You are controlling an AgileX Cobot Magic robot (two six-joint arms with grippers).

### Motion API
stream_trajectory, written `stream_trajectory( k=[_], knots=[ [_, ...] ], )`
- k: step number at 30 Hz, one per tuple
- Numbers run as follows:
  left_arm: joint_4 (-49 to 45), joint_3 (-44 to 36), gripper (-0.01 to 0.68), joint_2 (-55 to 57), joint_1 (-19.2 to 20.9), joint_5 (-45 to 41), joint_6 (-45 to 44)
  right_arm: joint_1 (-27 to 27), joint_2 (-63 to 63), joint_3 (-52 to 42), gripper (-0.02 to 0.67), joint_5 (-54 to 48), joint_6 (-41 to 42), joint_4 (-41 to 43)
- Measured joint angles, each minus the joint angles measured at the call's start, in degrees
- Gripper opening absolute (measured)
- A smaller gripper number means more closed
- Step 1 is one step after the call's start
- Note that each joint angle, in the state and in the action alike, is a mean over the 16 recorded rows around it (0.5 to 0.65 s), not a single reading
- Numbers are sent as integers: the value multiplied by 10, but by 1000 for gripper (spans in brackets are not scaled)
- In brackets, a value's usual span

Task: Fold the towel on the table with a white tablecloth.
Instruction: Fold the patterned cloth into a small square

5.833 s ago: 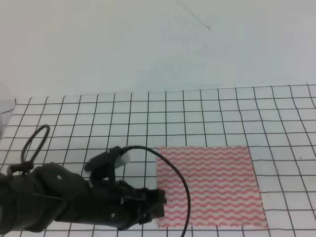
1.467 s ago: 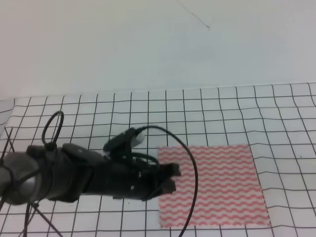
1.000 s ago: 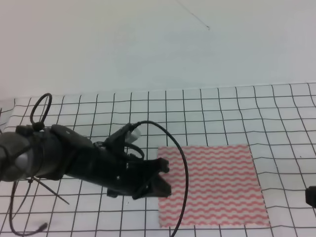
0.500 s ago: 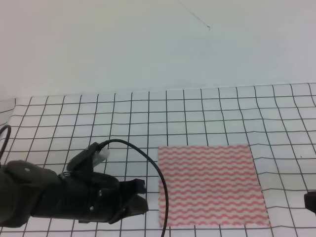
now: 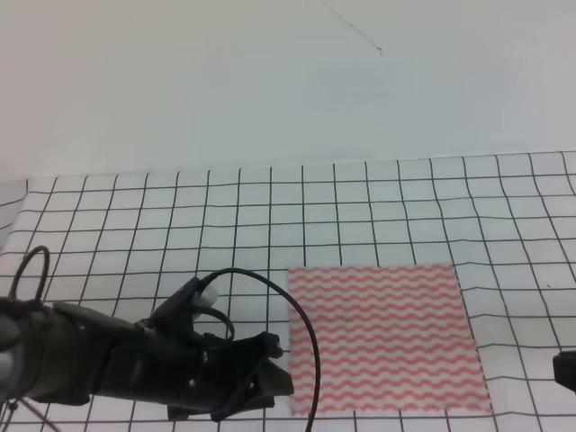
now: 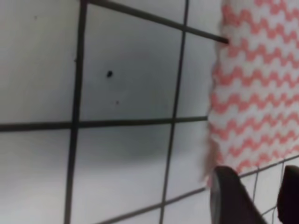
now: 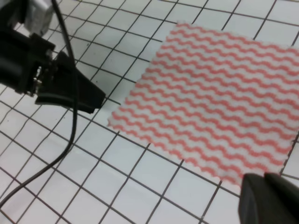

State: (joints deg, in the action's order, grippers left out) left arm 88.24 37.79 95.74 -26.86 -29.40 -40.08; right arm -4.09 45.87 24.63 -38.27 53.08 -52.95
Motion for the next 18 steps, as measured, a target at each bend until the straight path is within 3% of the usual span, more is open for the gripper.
stream_trajectory(
  k=[6, 18],
  knots=[
    [14, 11, 225, 29, 0, -4, -17, 0, 0, 0, 8, -1, 0, 0],
    [28, 25, 234, 58, 0, -18, -43, 0, 0, 0, 9, -1, 0, 0]
  ],
)
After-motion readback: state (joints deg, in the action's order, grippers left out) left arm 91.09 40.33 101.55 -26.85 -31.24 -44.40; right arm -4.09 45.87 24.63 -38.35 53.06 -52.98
